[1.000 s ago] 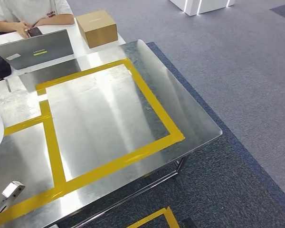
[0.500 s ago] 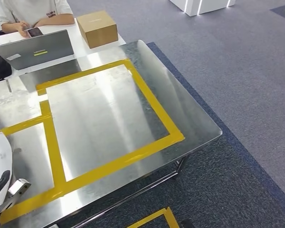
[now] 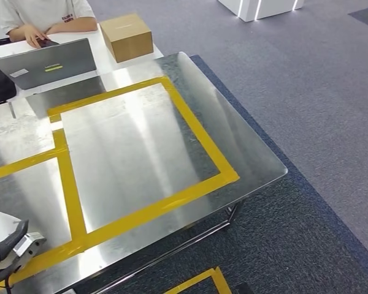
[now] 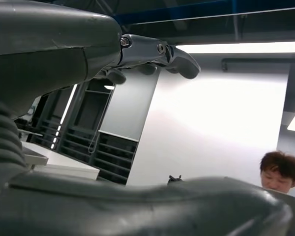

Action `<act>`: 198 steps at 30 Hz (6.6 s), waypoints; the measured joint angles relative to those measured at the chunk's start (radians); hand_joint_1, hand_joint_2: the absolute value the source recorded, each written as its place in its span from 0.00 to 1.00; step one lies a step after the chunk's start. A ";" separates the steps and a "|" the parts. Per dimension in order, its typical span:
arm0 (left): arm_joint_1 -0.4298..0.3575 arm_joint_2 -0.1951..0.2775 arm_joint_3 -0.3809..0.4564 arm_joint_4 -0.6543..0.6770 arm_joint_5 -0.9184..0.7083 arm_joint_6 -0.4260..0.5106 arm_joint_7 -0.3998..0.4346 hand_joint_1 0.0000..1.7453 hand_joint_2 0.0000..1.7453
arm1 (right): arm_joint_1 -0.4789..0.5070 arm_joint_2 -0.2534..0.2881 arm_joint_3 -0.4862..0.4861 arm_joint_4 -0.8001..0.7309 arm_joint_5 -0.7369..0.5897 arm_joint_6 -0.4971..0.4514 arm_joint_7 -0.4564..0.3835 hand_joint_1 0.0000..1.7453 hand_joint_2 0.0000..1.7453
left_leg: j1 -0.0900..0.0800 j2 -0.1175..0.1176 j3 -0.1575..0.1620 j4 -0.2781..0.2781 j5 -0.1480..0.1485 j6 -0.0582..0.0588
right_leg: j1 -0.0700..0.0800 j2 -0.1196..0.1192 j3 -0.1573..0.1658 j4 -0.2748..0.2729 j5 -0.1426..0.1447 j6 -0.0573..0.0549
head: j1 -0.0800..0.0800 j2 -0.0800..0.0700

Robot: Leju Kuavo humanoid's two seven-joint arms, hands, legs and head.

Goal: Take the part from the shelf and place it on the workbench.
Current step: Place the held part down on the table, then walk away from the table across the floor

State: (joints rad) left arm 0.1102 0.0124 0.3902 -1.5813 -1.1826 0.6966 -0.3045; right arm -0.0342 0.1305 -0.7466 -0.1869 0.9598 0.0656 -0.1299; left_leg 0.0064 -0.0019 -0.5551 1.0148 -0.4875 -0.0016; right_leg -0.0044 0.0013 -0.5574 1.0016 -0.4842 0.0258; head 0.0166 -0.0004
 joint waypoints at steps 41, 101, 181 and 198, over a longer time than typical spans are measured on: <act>0.218 -0.216 -0.181 -0.336 0.884 -0.280 -0.287 0.00 0.00 | 0.000 0.014 -0.071 0.000 0.002 -0.003 0.009 0.00 0.00 | -0.004 0.011 -0.027 -0.040 0.059 0.038 | -0.014 -0.003 -0.028 0.199 -0.074 0.042 | -0.001 0.000; -0.080 -0.171 0.230 1.024 0.680 -0.393 -0.177 0.00 0.00 | -0.018 0.005 -0.031 0.000 0.171 0.011 0.063 0.00 0.00 | -0.015 0.016 -0.037 -0.030 0.064 0.053 | -0.005 -0.003 -0.081 0.273 -0.129 0.036 | 0.004 0.000; -0.149 -0.206 0.297 1.327 0.443 -0.379 0.106 0.00 0.00 | -0.020 -0.021 -0.164 -0.002 0.046 -0.051 0.080 0.00 0.00 | 0.000 -0.055 0.032 0.046 -0.027 0.021 | -0.002 0.095 -0.014 0.005 0.024 -0.015 | 0.020 0.000; -0.158 -0.213 0.298 1.330 0.444 -0.376 0.107 0.00 0.00 | -0.022 -0.018 -0.165 -0.003 0.047 -0.050 0.080 0.00 0.00 | -0.009 0.114 0.049 -0.019 -0.015 0.016 | -0.009 -0.080 -0.002 0.006 0.000 0.020 | 0.025 0.000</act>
State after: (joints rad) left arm -0.0476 -0.2004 0.6878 -0.2518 -0.7389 0.3204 -0.1976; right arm -0.0561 0.1123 -0.9121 -0.1899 1.0063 0.0156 -0.0501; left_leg -0.0027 0.1126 -0.5058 0.9960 -0.5021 0.0140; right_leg -0.0130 -0.0787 -0.5597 1.0076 -0.4838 0.0460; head 0.0414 -0.0004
